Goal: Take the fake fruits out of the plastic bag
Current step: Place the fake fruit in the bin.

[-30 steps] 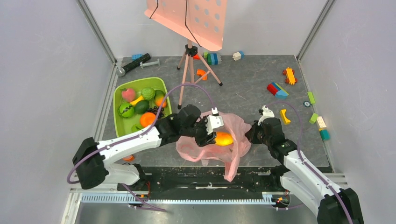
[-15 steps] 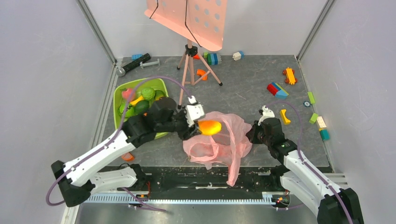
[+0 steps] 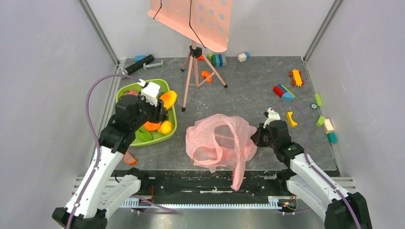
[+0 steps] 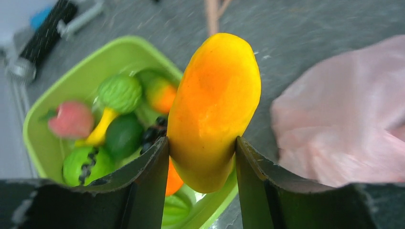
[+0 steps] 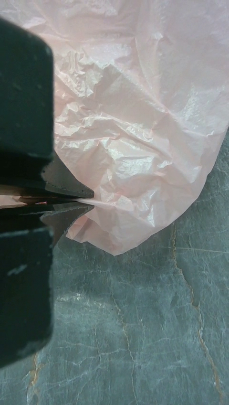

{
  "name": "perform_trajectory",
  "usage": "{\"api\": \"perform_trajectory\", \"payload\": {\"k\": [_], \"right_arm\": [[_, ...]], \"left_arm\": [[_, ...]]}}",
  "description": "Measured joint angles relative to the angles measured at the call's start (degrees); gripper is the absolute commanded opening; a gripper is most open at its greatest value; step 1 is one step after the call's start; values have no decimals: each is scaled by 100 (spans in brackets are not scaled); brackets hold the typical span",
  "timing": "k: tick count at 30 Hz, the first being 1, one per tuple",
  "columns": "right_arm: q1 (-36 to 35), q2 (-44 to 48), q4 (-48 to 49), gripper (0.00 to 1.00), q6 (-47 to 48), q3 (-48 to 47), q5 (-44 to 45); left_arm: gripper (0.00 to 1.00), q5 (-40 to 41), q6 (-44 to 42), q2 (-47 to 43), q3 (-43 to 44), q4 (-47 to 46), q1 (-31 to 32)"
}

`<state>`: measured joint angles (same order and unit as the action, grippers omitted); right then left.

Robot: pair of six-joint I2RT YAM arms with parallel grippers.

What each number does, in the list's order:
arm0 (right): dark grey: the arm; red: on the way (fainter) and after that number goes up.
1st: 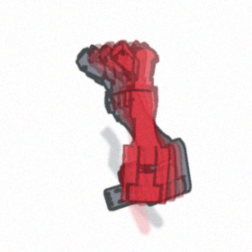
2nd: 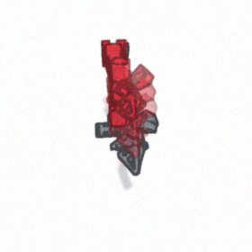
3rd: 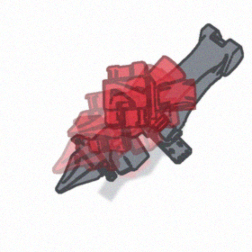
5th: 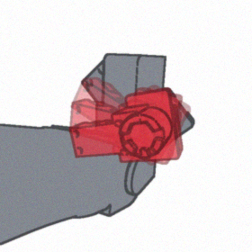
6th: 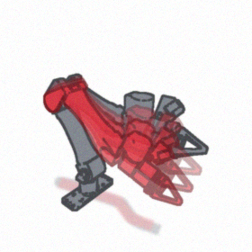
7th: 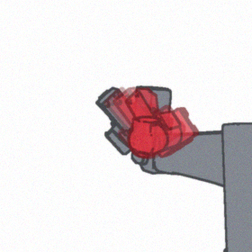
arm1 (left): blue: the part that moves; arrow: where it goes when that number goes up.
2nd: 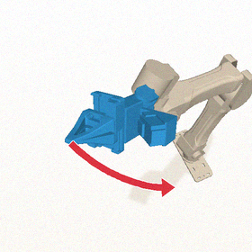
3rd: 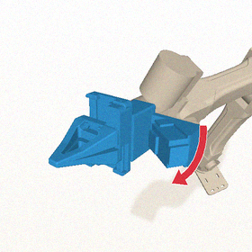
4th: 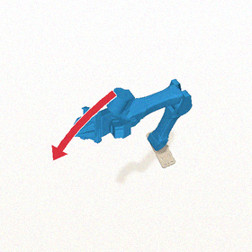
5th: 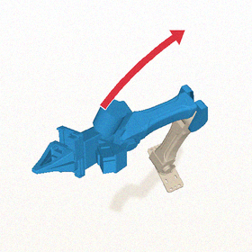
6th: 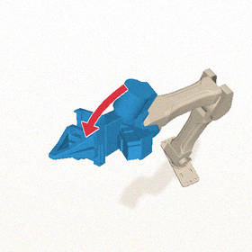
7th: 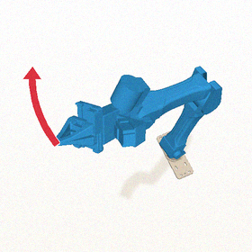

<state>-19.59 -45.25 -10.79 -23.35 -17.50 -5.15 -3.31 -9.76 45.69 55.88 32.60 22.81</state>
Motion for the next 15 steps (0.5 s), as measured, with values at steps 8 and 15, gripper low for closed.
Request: {"api": "perform_trajectory", "payload": {"k": [8,15], "right_arm": [[0,142,76,7,-7,42,-197],[0,190,127,8,-11,127,-321]], "left_arm": [[54,205,518,1294,-369,-525,-2387],[58,116,1261,2262,-450,-1178,-3534]]}}
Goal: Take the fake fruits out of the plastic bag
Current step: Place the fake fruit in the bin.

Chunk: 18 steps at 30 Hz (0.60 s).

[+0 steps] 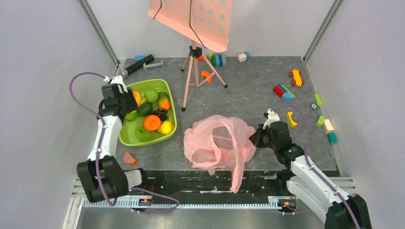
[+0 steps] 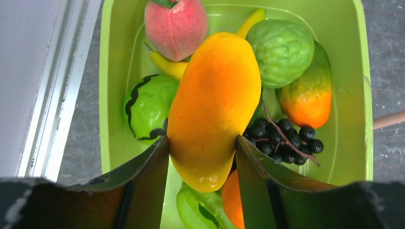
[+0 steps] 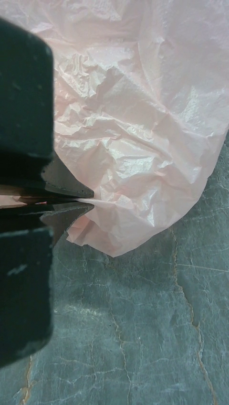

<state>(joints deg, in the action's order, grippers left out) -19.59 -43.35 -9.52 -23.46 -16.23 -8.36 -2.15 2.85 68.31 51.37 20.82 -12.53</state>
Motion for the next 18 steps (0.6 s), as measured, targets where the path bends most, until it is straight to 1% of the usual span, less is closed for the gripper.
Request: {"api": "perform_trajectory", "payload": {"k": [3,5,7,10,13,14,18], "right_arm": [[0,-4,4,8,2,0,-28],[0,-2,4,8,2,0,-35],[0,4,7,8,2,0,-35],[0,2,4,7,15,0,-35],[0,-13,0,2,98,-7,-42],[0,-26,-4,0,153,-15,-46],[0,-55,-37,0,457,-140,-122]], "left_arm": [[73,-9,197,391,118,-138,-9],[88,-72,306,660,251,-205,-9],[98,-116,389,852,341,-284,-9],[100,-162,553,1003,400,-323,-11],[100,-256,702,979,409,-323,-11],[100,-286,756,944,409,-323,-11],[100,-501,866,527,409,-315,-11]]}}
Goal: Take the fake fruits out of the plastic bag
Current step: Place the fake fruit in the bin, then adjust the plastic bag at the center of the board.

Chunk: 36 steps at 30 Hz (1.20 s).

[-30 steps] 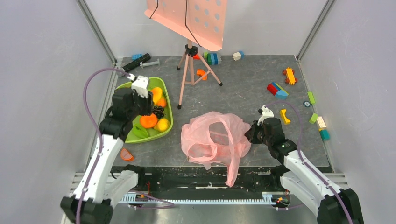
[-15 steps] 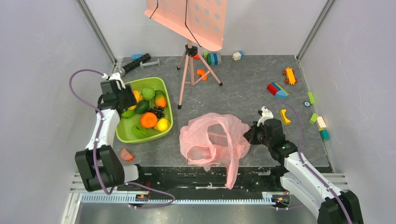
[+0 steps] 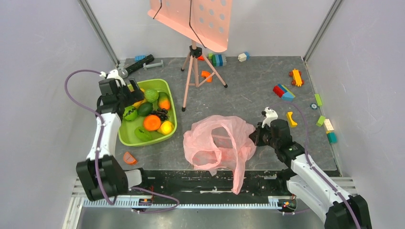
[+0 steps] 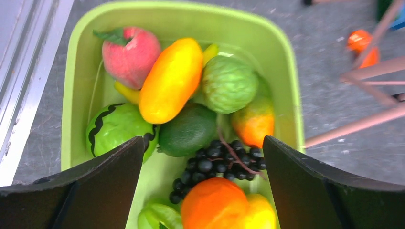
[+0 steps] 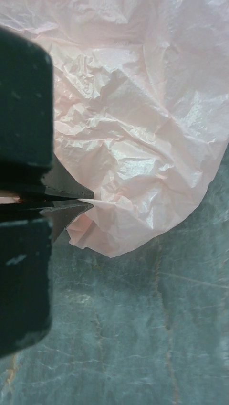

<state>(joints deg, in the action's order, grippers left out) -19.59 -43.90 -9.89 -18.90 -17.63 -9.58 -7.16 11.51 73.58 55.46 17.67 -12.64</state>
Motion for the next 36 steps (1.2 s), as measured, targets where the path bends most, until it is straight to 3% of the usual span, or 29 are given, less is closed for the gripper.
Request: {"api": "perform_trajectory", "payload": {"k": [9,16,22,23,26,31,36], "right_arm": [[0,282,479,0,553,-435,-879],[0,317,544,0,960,-1545,-1139],[0,522,553,4,1152,-2341,-461],[0,522,533,10,1152,-2396,-229],[0,289,367,59,1117,-2583,343],[0,-861,-531,81,1119,-3436,1327],[0,-817,-1043,93,1128,-3515,2048]], "left_arm": [[100,-643,485,-1753,-535,-588,2],[100,-645,675,-1781,-837,-529,26],[100,-640,737,-1775,-839,-476,42],[100,-627,763,-1775,-839,-455,48],[100,-592,813,-1777,-839,-428,55],[100,-446,813,-1836,-839,-243,157],[100,-350,813,-1991,-839,39,393]]}}
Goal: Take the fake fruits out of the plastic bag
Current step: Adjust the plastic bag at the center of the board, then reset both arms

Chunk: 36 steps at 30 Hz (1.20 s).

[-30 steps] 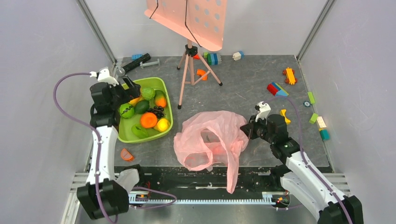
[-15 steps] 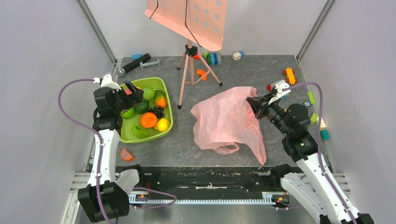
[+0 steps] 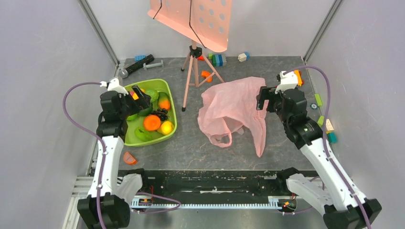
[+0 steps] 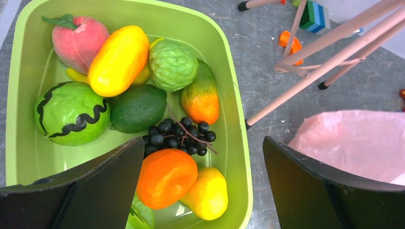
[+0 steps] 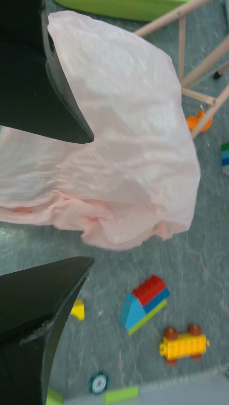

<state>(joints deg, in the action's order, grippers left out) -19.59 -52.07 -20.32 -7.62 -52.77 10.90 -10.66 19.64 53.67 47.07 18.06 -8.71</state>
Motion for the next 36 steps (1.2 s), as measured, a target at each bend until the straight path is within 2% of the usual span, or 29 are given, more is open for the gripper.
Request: {"api": "perform_trajectory", "payload": {"k": [10,17,23,27,36], "right_arm": [[2,835,-531,96,20,22,986],[11,1421,-592,97,13,507,584],[11,2035,-575,98,-52,1250,199],[11,2494,-553,98,-164,1729,94],[11,2935,-551,98,-256,2328,238]], "left_arm": [[100,22,2,-632,-214,330,275],[100,-50,2,-713,-264,914,280],[100,-389,0,-1344,-452,1134,282],[100,-376,-4,-1563,-490,1285,282],[100,-302,-4,-1467,-533,1364,282]]}}
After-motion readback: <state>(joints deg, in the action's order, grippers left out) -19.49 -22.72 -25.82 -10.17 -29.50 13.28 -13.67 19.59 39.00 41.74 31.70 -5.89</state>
